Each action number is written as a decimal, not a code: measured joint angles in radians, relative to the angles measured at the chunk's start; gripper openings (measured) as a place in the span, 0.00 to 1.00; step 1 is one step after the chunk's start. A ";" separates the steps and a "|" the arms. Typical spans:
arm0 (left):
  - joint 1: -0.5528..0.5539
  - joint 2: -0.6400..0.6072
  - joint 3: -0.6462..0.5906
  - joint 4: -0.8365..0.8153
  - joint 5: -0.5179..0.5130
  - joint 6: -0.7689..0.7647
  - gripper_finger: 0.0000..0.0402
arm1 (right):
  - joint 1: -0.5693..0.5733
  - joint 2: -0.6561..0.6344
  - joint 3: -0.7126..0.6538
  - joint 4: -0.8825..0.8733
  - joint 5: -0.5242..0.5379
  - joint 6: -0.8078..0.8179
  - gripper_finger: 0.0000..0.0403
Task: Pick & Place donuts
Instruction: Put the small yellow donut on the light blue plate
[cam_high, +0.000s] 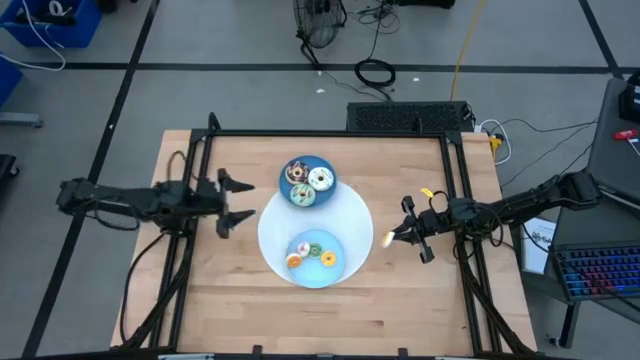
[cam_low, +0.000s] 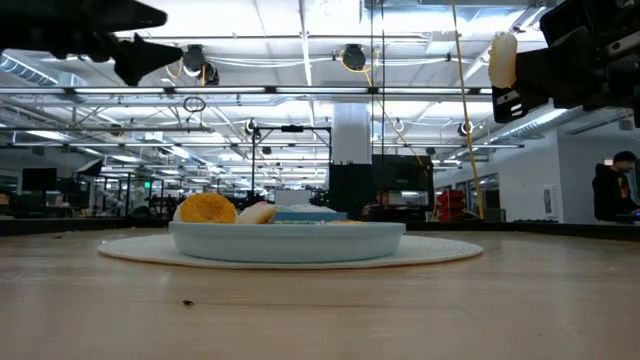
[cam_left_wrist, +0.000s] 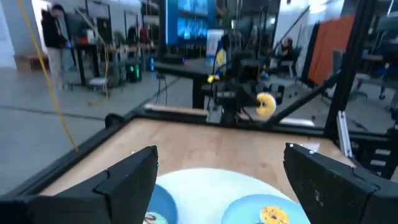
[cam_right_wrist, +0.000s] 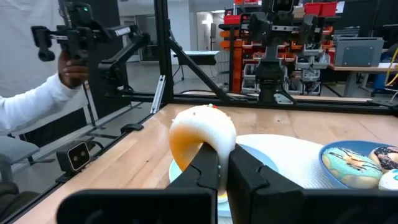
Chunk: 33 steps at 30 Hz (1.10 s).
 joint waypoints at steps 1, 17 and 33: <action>0.000 -0.041 -0.018 -0.010 -0.004 0.002 0.86 | 0.000 0.000 0.000 0.000 0.000 0.000 0.01; 0.000 -0.365 -0.227 -0.058 -0.015 -0.057 0.86 | 0.000 0.002 0.000 0.002 0.005 0.011 0.01; 0.000 -0.371 -0.246 -0.024 -0.015 -0.050 0.86 | 0.098 0.472 0.321 0.004 0.051 -0.072 0.01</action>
